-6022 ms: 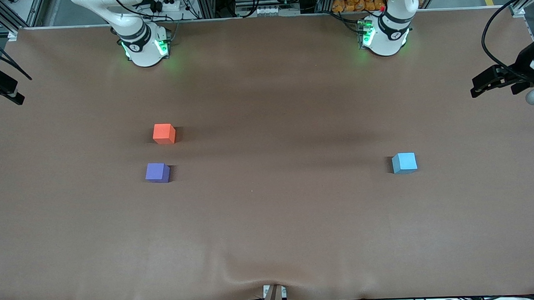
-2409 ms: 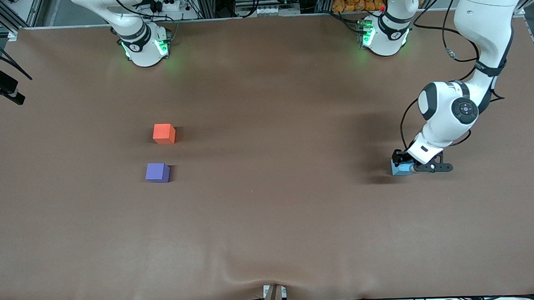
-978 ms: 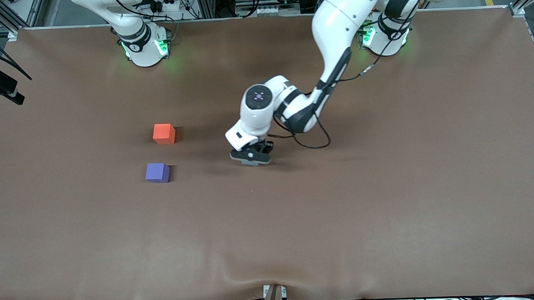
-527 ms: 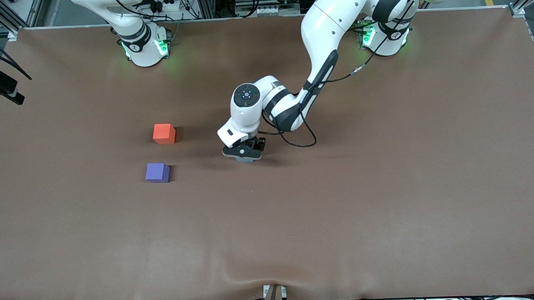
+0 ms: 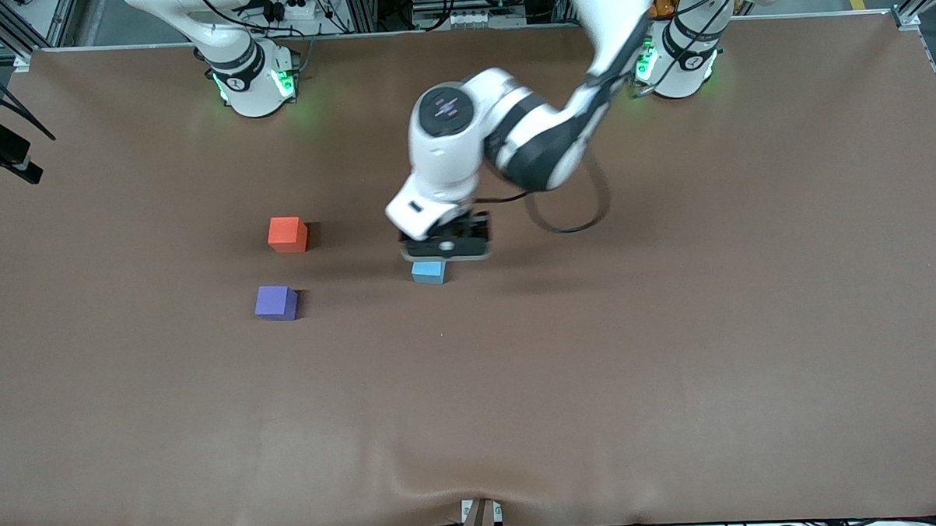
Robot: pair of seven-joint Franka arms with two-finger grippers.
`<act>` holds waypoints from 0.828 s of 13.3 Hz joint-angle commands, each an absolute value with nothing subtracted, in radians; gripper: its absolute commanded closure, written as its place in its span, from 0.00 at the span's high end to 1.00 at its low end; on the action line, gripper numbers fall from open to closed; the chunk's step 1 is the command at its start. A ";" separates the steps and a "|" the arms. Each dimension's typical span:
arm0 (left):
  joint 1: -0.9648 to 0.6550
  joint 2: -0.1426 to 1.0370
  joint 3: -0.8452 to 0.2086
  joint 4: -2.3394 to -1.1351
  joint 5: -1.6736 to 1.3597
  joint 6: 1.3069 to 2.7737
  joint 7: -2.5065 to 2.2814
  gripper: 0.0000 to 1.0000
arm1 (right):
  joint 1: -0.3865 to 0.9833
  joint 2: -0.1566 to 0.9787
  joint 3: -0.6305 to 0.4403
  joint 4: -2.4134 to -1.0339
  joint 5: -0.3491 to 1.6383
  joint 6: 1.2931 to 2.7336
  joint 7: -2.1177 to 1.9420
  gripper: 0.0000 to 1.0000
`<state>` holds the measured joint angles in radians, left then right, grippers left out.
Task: Place blue block between orange and purple blocks
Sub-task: 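Set down the cube, open the left gripper and withdraw it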
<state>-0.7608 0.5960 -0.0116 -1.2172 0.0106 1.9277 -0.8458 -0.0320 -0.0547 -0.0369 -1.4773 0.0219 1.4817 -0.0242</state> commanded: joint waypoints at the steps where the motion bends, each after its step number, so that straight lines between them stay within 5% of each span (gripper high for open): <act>1: -0.626 0.448 -0.021 -1.272 0.014 1.806 -0.844 1.00 | -0.057 -0.054 -0.021 -1.470 0.035 1.477 -0.037 1.00; 11: -0.163 0.209 -0.023 -1.284 0.015 1.491 -0.477 1.00 | -0.049 -0.037 -0.023 -1.463 0.035 1.488 -0.035 1.00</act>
